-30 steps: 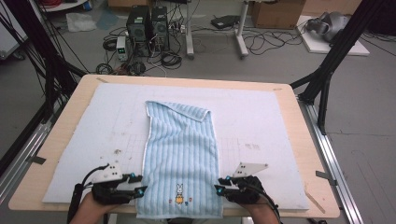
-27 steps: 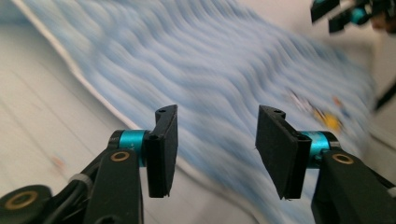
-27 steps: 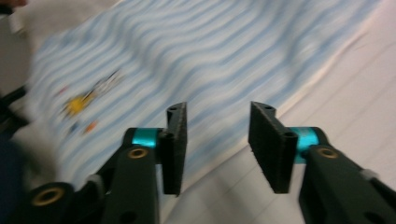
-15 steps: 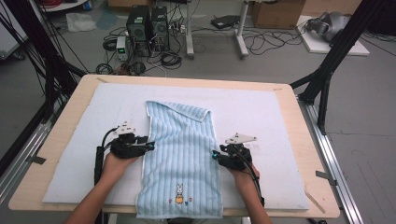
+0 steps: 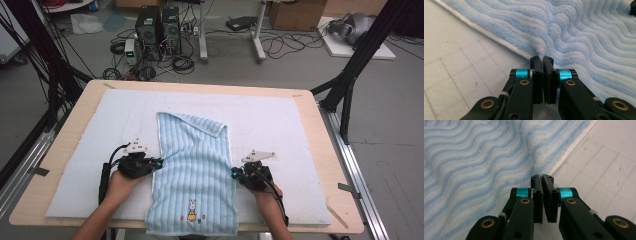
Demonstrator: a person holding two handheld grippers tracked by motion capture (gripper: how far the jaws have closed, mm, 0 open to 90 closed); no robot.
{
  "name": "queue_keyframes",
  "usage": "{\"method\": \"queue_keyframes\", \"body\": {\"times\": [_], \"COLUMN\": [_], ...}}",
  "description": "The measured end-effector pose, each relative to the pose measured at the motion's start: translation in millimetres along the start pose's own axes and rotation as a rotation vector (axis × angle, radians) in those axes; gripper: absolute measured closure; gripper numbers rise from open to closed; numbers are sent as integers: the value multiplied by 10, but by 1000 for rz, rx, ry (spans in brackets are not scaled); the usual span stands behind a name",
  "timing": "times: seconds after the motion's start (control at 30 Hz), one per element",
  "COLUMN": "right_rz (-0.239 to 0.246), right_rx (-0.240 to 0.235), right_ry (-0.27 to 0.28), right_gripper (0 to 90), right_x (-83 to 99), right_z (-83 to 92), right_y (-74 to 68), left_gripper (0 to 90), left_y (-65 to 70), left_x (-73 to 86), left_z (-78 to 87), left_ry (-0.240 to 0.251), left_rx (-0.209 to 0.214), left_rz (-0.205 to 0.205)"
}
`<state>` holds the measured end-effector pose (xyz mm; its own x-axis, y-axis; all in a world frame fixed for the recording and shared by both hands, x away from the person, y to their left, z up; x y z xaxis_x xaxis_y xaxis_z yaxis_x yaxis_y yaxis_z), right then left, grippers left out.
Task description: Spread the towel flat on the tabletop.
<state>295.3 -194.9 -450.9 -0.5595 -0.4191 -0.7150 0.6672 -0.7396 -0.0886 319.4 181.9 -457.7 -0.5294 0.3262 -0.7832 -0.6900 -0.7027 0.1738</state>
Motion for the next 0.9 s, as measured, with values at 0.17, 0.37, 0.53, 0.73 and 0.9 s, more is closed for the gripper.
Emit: {"method": "queue_keyframes", "body": {"times": [0.17,0.37,0.53,0.73,0.9], "right_rz": [21,38,40,94,197], "right_rx": [-26,-57,-45,-19,-13], "right_ry": [5,3,24,175,178], "right_gripper": [870,870,660,537,571], "right_x": [132,240,223,-156,-503], "right_z": [161,294,324,253,-108], "right_y": [-66,-198,-210,-42,39], "left_gripper": [870,870,634,451,434], "left_y": [92,167,108,-27,-84], "left_x": [45,117,85,-63,-154], "left_z": [79,156,179,198,164], "left_ry": [-24,-38,23,151,218], "left_rx": [29,66,22,1,2], "left_rz": [-39,-55,-21,9,-10]}}
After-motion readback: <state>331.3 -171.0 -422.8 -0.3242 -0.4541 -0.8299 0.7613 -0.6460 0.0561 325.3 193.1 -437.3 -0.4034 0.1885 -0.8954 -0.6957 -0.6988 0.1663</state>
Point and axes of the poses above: each handheld gripper's, and its own axes: z roughly backward along the jaws, x roughly out of its underside, y roughly to its right, the point moved 1 cm from there along -z, roughly forward along the jaws
